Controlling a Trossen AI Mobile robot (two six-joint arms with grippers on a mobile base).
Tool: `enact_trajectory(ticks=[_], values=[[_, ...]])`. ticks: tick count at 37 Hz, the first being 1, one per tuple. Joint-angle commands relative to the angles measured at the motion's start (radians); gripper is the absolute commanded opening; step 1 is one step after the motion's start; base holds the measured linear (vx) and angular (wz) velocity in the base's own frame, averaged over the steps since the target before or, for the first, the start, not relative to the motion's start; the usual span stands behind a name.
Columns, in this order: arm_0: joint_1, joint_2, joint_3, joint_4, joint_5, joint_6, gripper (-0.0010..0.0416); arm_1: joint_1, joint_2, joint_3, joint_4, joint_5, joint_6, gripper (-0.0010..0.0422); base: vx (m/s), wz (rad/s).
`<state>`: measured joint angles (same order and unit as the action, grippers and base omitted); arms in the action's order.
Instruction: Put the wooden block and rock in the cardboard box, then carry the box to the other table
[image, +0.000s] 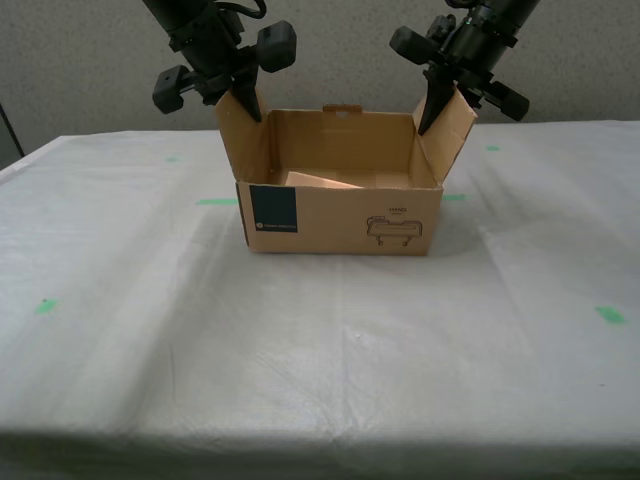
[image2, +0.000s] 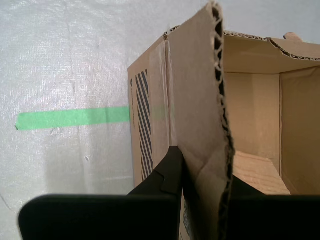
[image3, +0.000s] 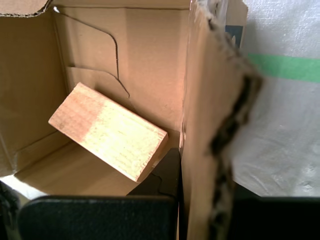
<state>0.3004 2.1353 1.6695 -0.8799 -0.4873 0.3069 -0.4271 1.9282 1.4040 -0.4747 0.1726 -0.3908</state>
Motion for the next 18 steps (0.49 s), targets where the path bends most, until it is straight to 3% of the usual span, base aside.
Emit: enact_trajectory(ticks=[1, 18], values=[[0.002, 0.003, 0.000, 0.011, -0.002, 0.001, 0.0000, 0.004, -0.002, 0.004, 0.021, 0.018, 0.003, -0.0001, 0.000, 0.000], [0.002, 0.001, 0.000, 0.021, -0.001, -0.019, 0.0000, 0.005, -0.003, 0.004, 0.021, 0.018, 0.013, 0.0000, 0.000, 0.000]])
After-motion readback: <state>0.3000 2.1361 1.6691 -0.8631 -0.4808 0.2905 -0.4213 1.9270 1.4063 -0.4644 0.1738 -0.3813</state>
